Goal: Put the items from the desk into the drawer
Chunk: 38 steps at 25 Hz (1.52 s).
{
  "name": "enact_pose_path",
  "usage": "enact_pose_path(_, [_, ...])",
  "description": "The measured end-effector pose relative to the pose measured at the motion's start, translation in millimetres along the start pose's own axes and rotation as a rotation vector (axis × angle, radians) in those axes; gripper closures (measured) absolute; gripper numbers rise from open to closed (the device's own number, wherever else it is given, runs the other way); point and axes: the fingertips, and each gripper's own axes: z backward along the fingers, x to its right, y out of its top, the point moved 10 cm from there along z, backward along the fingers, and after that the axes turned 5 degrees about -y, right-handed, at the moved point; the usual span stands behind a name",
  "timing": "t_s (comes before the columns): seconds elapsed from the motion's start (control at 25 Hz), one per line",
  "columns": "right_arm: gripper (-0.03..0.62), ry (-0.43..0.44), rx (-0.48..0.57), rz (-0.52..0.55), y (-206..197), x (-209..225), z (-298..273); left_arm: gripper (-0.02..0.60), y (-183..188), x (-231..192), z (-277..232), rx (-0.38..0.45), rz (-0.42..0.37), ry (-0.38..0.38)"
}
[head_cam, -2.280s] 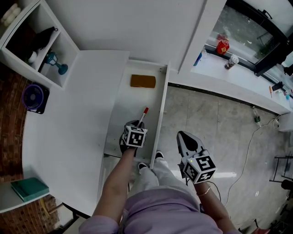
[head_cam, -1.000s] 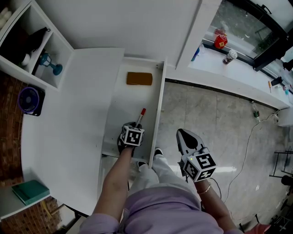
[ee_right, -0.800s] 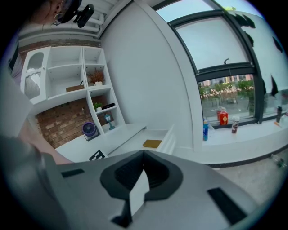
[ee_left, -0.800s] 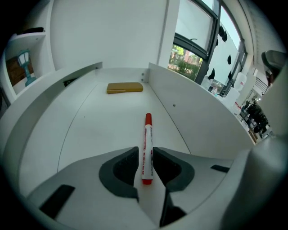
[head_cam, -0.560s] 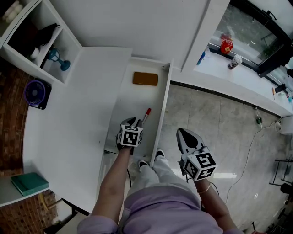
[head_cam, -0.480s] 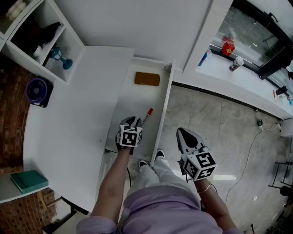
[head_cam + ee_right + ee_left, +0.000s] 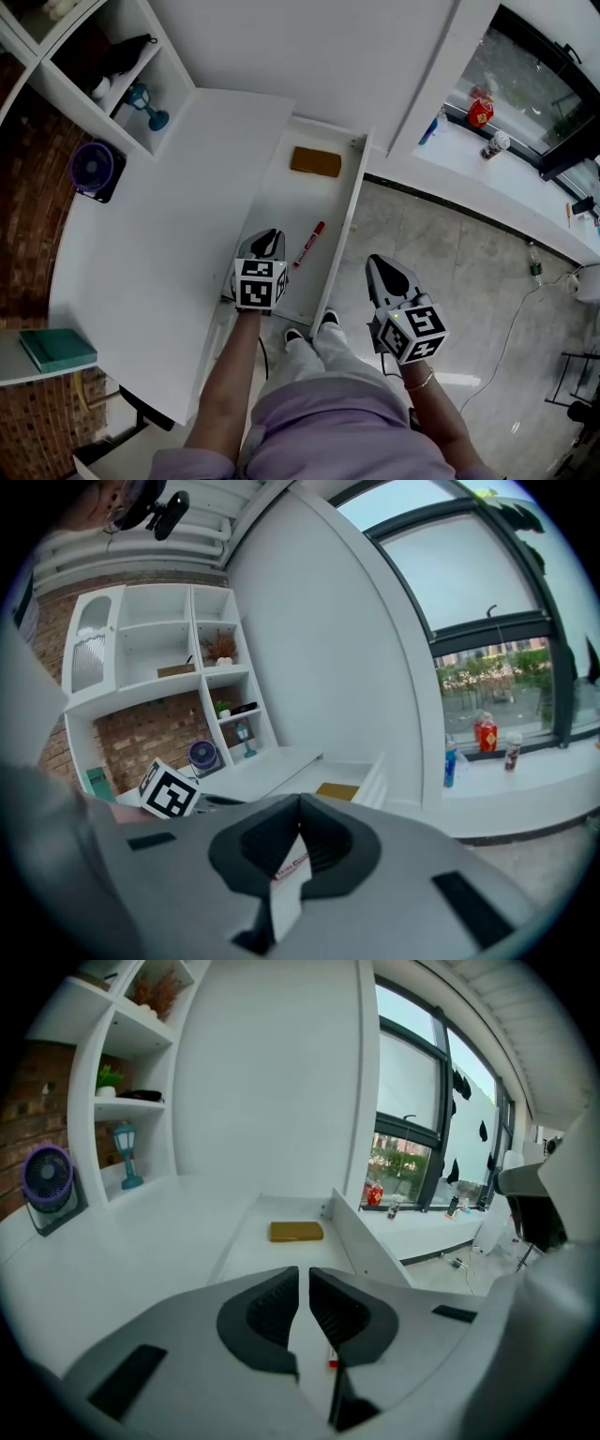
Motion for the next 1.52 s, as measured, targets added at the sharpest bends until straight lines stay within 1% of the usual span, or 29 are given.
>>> enact_pose_path(0.28, [0.591,0.026,0.021,0.02,7,-5,-2,0.571,15,-2,36,0.112,0.031,0.037])
enact_pose_path(0.6, [0.592,0.07,0.014,0.05,11,-15,-5,0.581,21,-6,73,0.196,0.07,0.067])
enact_pose_path(0.76, [0.592,0.096,0.028,0.063,14,-22,-6,0.581,21,-6,93,0.23,0.074,0.087])
enact_pose_path(1.16, [0.592,0.122,0.047,0.115,20,-37,-5,0.58,6,-4,133,0.28,0.102,0.132])
enact_pose_path(1.52, [0.592,0.129,0.044,0.136,21,-43,-3,0.581,-5,-3,153,0.297,0.125,0.158])
